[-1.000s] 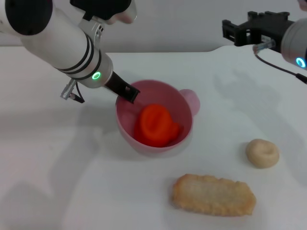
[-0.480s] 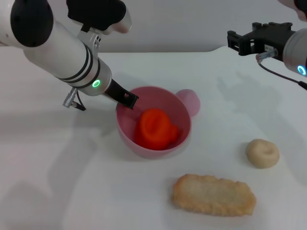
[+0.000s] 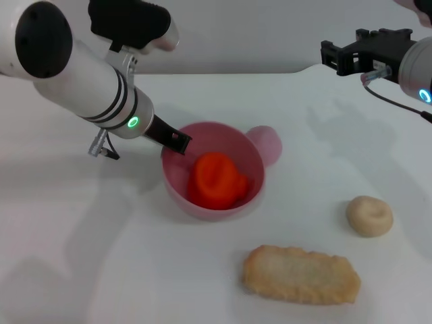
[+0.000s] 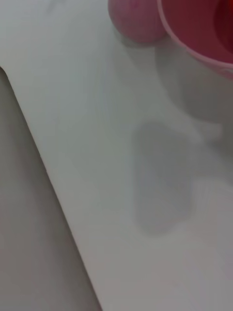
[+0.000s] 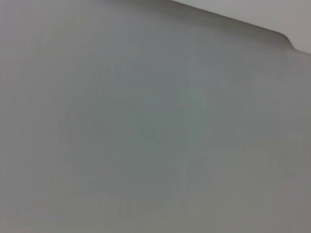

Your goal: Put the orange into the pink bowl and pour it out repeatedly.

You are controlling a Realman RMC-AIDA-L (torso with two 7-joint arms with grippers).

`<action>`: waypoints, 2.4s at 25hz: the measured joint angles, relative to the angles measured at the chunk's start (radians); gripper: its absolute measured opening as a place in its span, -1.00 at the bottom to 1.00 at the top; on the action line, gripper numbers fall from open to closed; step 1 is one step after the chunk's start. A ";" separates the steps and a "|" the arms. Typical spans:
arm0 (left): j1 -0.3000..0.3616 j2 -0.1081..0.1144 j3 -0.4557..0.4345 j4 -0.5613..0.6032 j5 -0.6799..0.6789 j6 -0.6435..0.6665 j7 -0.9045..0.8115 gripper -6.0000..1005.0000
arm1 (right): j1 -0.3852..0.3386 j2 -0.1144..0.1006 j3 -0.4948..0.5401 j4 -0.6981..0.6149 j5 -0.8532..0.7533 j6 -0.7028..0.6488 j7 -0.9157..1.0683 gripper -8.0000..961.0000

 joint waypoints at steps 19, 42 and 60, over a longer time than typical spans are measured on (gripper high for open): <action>0.074 0.006 0.013 0.152 0.193 0.162 -0.010 0.01 | -0.010 0.003 -0.018 0.001 -0.038 -0.072 -0.031 0.42; 0.537 0.005 0.099 0.062 0.227 1.415 -0.129 0.60 | -0.244 0.007 0.062 0.688 -0.004 -1.637 -0.032 0.54; 0.522 0.006 0.136 -0.220 0.192 1.621 -0.247 0.60 | -0.217 0.004 0.060 0.817 0.051 -1.527 0.076 0.54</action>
